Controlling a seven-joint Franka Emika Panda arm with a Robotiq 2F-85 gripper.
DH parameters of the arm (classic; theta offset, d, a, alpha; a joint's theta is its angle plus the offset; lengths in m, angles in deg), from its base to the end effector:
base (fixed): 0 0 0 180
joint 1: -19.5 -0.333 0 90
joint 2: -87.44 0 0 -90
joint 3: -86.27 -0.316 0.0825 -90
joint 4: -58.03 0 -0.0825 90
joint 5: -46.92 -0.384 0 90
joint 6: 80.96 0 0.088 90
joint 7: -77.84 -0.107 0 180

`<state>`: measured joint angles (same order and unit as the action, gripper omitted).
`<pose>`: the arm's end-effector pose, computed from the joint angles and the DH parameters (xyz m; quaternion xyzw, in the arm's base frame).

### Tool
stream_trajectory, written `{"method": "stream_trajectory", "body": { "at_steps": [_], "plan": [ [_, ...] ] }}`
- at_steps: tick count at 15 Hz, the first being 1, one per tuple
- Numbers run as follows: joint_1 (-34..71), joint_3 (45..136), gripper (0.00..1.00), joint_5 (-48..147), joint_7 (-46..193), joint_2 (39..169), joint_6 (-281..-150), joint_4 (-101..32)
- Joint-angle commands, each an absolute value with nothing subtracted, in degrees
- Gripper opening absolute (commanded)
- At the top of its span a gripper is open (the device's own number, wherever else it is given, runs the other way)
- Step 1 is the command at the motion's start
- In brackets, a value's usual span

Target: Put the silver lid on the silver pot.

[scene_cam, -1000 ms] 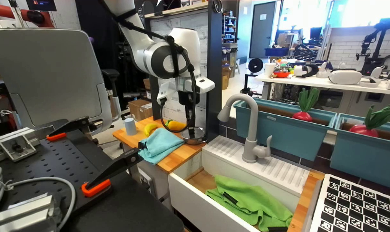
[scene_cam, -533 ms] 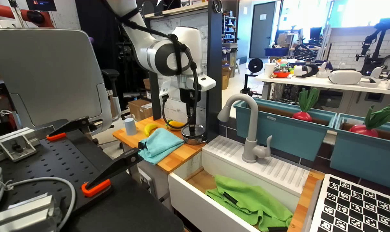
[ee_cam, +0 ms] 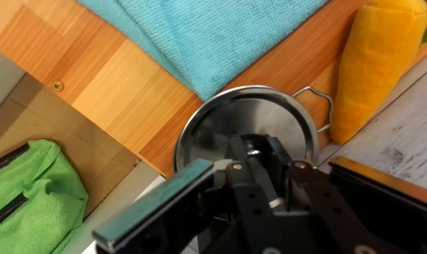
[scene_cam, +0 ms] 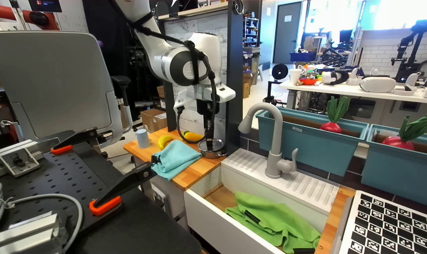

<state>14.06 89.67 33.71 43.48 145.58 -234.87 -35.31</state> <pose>0.6598 0.0193 0.0294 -0.9317 0.3613 -0.0137 0.0341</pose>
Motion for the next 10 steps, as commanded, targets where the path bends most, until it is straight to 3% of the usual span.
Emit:
{"method": "stream_trajectory", "body": {
  "at_steps": [1, 5, 6, 7, 10],
  "plan": [
    [13.54, 90.53, 0.05, 33.01, 42.96, 147.09, -232.94, -32.58],
    [13.87, 90.32, 0.05, 32.84, 43.07, 147.1, -232.89, -32.5],
    [13.99, 90.19, 0.45, 32.76, 43.15, 147.02, -232.87, -32.54],
    [14.07, 90.1, 0.47, 32.74, 43.21, 146.93, -232.82, -32.59],
    [14.14, 90.04, 0.67, 32.71, 43.24, 146.82, -232.87, -32.72]
  ]
}}
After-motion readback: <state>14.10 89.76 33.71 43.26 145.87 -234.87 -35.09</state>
